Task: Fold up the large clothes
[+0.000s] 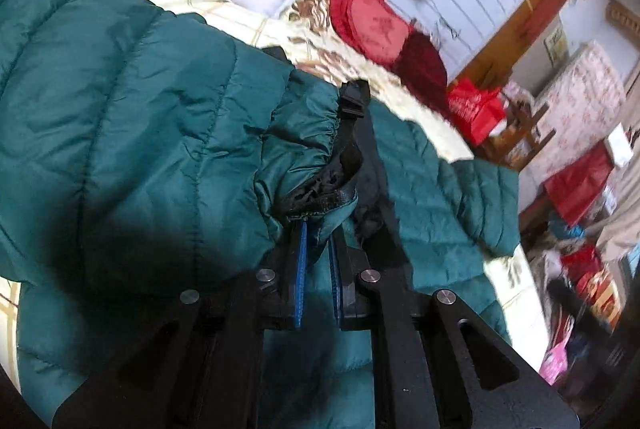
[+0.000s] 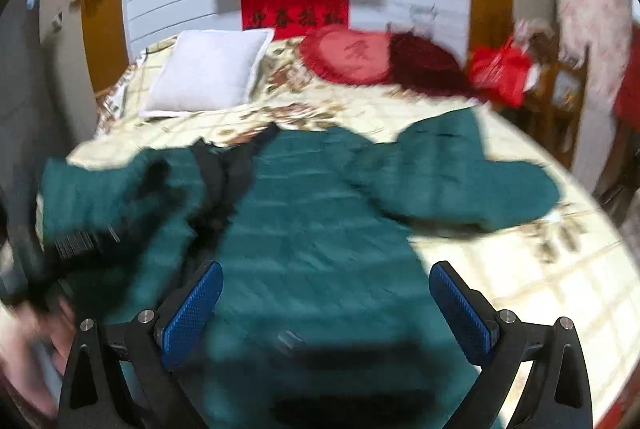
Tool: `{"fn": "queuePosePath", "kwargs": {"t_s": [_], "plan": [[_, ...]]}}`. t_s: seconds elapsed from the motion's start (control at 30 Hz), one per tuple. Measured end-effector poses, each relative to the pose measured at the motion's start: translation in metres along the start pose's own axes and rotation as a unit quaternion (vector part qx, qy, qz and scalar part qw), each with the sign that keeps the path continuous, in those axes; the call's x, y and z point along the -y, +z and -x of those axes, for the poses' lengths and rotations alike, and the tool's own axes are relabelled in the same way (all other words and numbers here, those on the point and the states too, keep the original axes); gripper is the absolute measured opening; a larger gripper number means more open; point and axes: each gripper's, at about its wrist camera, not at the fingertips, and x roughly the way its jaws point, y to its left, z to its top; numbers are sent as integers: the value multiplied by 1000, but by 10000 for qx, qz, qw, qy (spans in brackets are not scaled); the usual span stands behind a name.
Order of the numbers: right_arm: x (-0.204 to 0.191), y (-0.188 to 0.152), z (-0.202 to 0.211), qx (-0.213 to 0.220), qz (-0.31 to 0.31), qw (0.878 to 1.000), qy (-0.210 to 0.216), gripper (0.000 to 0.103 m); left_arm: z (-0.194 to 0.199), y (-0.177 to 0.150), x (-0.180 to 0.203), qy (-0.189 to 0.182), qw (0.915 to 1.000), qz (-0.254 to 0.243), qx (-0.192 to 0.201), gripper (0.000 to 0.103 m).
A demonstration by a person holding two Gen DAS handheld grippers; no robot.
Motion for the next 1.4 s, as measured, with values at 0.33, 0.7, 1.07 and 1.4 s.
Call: {"fn": "queuePosePath", "kwargs": {"t_s": [0.33,0.7,1.07,1.4], "plan": [[-27,-5,-24,660,-485,9962,279,101,22,3,13,90,9992,-363,136,57],[-102,10,-89,-247,25,9806,1942,95,100,37,-35,2604,9486,-236,1780,57],[-131,4,-162,-1085,-5,9707,2145,86,125,48,-134,2909,9309,1375,1729,57],[-95,24,-133,-414,-57,9764,2120,14,116,42,-127,2796,9353,1477,1590,57]]}}
